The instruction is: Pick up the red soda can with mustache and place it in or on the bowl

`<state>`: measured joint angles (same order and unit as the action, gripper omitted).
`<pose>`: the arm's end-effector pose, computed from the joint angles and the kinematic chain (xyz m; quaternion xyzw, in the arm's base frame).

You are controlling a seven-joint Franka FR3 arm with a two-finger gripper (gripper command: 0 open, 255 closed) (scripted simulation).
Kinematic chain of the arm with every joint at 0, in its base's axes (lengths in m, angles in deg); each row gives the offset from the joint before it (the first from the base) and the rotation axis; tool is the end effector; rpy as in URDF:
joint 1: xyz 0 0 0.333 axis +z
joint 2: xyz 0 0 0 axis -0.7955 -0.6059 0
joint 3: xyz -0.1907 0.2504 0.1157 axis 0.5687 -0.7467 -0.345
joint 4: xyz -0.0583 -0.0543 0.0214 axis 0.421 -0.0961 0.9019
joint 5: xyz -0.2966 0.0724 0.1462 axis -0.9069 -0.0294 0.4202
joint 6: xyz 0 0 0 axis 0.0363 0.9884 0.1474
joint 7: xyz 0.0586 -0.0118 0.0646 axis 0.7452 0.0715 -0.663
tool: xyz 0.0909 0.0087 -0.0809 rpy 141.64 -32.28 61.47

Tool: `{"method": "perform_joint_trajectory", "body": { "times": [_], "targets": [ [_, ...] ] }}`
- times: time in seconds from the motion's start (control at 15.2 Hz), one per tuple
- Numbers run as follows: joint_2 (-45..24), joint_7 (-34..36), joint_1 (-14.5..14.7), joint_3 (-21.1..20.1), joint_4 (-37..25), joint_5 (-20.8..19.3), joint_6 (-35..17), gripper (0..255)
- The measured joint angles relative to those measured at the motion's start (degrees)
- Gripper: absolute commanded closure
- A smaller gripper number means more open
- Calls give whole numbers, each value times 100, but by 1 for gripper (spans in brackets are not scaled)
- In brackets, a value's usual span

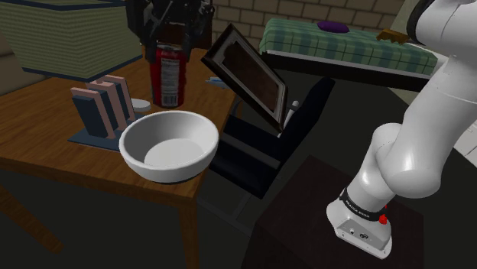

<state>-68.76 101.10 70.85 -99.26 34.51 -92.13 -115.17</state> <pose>0.3749 0.3458 0.6910 -0.9908 0.0141 -0.1237 0.0522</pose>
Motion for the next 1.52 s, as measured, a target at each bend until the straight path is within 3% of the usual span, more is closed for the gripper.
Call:
{"method": "perform_joint_trajectory", "body": {
  "times": [1.06, 1.52],
  "targets": [
    [345, 39, -23, 43, 1601, 135, -1287, 255],
    [372, 33, -28, 52, 1784, 147, -1449, 255]
  ]
}}
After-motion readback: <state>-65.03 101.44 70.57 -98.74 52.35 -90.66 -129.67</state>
